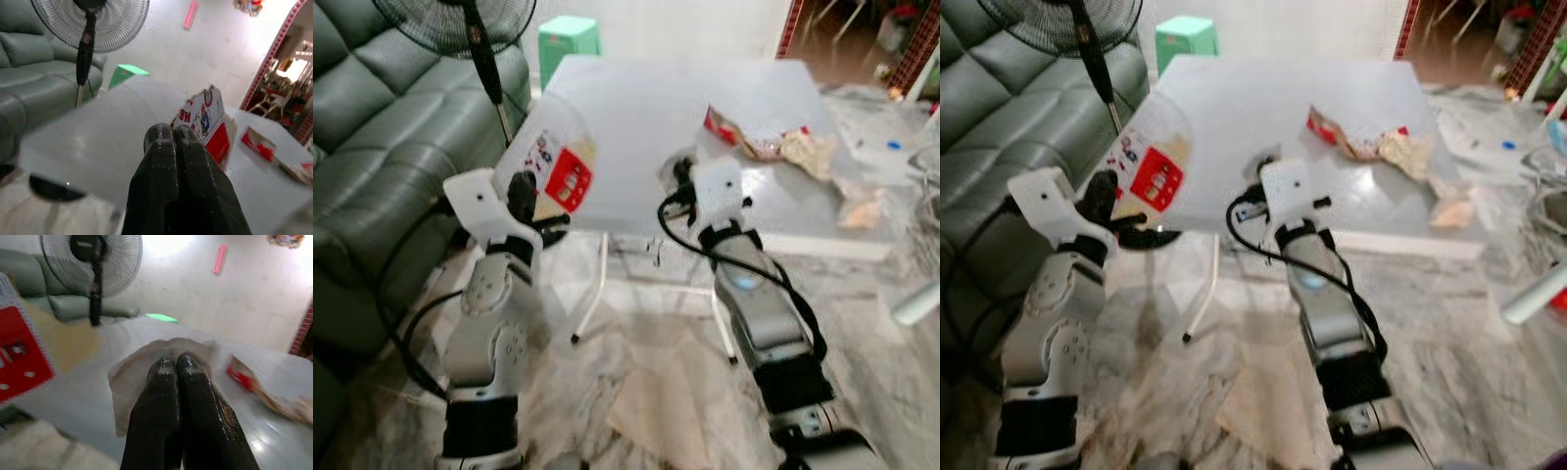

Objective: Picking trash to rubbish bin

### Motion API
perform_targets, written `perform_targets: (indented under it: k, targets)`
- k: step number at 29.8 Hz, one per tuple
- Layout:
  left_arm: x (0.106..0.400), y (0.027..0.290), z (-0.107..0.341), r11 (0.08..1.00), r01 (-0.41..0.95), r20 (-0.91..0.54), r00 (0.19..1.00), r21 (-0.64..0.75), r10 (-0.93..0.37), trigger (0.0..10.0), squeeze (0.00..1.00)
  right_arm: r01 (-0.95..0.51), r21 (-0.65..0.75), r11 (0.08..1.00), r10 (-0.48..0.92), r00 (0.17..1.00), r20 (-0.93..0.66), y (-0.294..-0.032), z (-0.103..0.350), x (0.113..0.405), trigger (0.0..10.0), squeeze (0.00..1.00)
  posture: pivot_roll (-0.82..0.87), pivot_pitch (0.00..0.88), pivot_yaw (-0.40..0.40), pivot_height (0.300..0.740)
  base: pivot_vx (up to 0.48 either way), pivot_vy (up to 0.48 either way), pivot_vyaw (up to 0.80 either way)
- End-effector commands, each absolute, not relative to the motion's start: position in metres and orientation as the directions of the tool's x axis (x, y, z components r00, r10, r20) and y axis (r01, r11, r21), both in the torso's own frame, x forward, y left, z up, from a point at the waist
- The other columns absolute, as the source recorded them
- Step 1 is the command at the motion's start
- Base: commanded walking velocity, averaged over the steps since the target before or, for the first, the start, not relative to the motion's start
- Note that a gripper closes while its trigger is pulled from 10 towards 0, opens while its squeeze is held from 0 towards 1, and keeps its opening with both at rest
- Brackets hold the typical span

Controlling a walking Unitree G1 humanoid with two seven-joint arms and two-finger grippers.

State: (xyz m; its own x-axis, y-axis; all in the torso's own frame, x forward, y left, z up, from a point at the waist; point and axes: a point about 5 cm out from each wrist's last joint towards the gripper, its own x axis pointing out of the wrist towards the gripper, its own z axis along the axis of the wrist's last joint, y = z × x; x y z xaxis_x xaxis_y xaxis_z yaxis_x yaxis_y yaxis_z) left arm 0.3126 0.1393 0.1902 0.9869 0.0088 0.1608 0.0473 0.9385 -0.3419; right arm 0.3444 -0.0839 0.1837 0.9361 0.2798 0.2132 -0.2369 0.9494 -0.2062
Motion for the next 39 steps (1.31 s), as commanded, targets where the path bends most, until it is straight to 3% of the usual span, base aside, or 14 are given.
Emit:
perform_targets:
  k: [1,5,14,39]
  targets:
    - [0.3136,0.1380,0.1969,0.938,0.071,0.191,0.982,-0.338,-0.006,0.5,0.00,-0.229,-0.209,0.951,0.276,0.932,0.235,-0.0853,0.1908,0.3459,0.0,0.00,0.05,0.038,0.011,0.740,0.000,0.000,0.00]
    - [0.3135,0.1373,0.1977,0.936,0.084,0.202,0.979,-0.342,-0.014,0.0,0.00,-0.226,-0.210,0.951,0.273,0.933,0.235,-0.0869,0.1911,0.3460,0.0,0.00,0.04,0.040,0.008,0.740,0.000,0.000,0.00]
    - [0.3137,0.1376,0.1974,0.932,0.085,0.203,0.979,-0.353,-0.012,0.0,0.00,-0.206,-0.190,0.960,0.248,0.941,0.232,-0.0911,0.1906,0.3466,0.0,0.00,0.03,0.042,0.006,0.740,0.000,0.000,0.00]
    - [0.3190,0.1433,0.1982,0.925,0.067,0.191,0.981,-0.373,0.006,0.0,0.00,-0.184,-0.181,0.966,0.221,0.951,0.215,-0.0948,0.1880,0.3479,0.0,0.00,0.04,0.035,0.015,0.740,0.000,0.000,-0.79]
